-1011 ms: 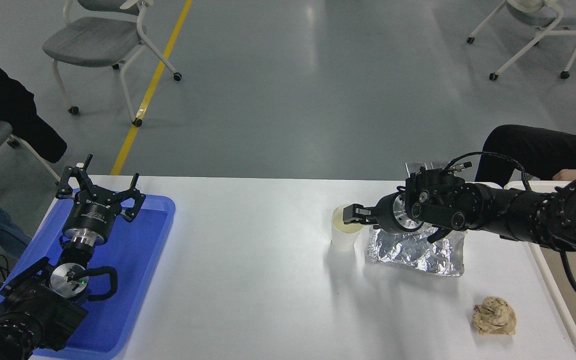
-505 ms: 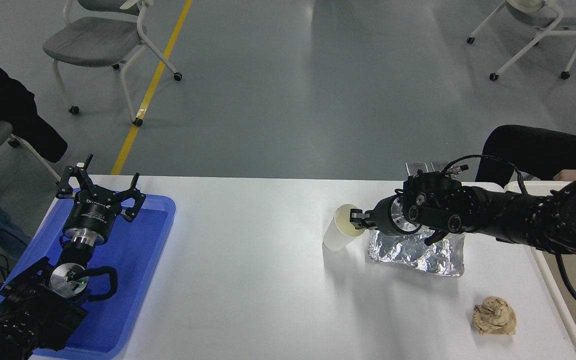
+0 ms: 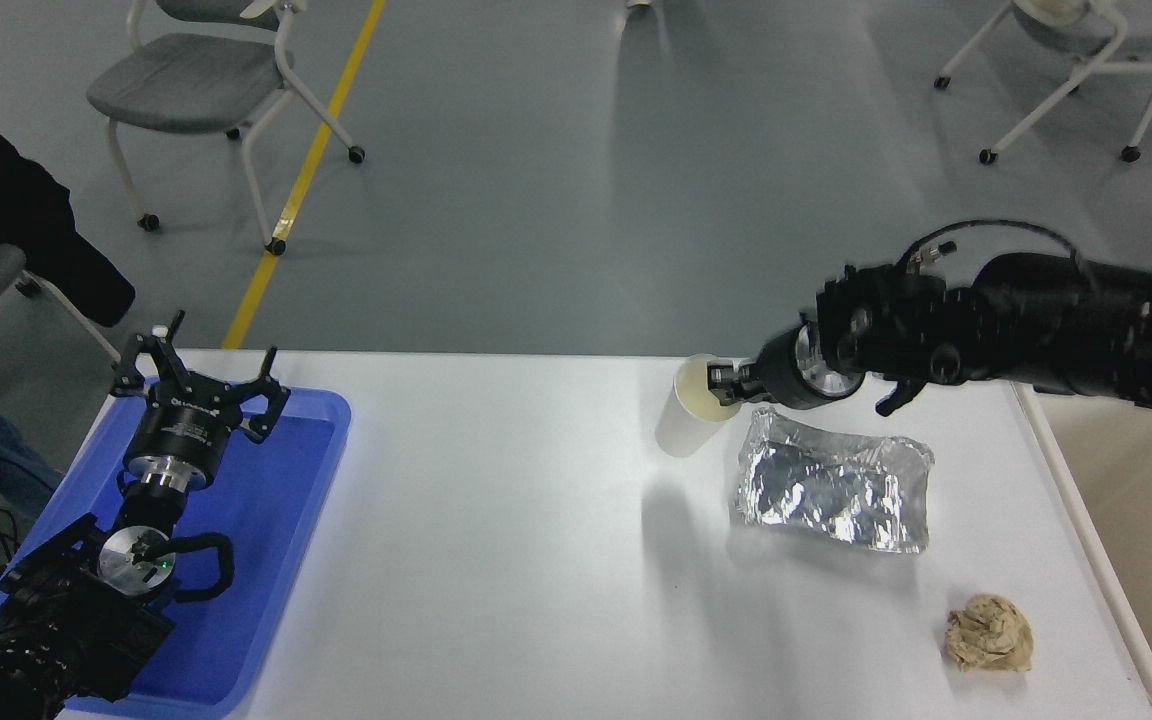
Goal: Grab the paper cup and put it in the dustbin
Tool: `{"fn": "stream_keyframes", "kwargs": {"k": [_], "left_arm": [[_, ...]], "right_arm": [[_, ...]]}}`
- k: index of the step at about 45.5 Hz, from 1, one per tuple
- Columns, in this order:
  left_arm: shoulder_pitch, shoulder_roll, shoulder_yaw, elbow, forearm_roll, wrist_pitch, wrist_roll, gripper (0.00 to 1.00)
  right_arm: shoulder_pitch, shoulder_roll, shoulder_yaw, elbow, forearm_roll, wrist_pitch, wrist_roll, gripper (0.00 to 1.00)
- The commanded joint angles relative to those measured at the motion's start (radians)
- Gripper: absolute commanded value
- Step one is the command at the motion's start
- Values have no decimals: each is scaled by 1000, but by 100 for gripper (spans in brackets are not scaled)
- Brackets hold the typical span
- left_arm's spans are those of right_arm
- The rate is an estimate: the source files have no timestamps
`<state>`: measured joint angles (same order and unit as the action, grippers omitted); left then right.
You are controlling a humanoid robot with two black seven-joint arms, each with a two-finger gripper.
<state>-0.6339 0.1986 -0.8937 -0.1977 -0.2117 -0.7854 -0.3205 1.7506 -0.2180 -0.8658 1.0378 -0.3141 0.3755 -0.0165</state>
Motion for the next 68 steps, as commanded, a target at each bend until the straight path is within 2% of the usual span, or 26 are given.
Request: {"fn": "stream_keyframes", "kwargs": {"k": [1,12,24,29,35,42,47,57,62,68], "left_arm": [[2,2,-1,0,0,0,0,100],[2,2,-1,0,0,0,0,100],[2,2,-1,0,0,0,0,100],[3,2,-1,0,0,0,-2,100],[2,1,1,3,-1,0,-2,100],[2,1,1,3,-1,0,-2,100],[2,1,-1,0,-1,0,-3,100],[2,1,-1,3,-1,0,-3,100],[2,1,-1,0,-1,0,-3,100],[0,1,1,0,-1,0,-3,100]], "right_arm": [[380,-84,-148,249,36,103,-8,0],[612,-95,-226,291,43,263,-11,0],[658,-104,-275,292,43,296,-22,0],[668,-142,-332,292,35,298,-28,0],[696,-237,-432,283,-16,319,-25,0],[675,-431,-481,237,-203,313,-19,0],[610,-598,-452,130,-295,316,-14,0],[380,-814,-374,-140,-384,307,15,0],[167,-865,-251,-260,-402,281,50,0],[-155,-867,-38,-378,-401,205,92,0]]}}
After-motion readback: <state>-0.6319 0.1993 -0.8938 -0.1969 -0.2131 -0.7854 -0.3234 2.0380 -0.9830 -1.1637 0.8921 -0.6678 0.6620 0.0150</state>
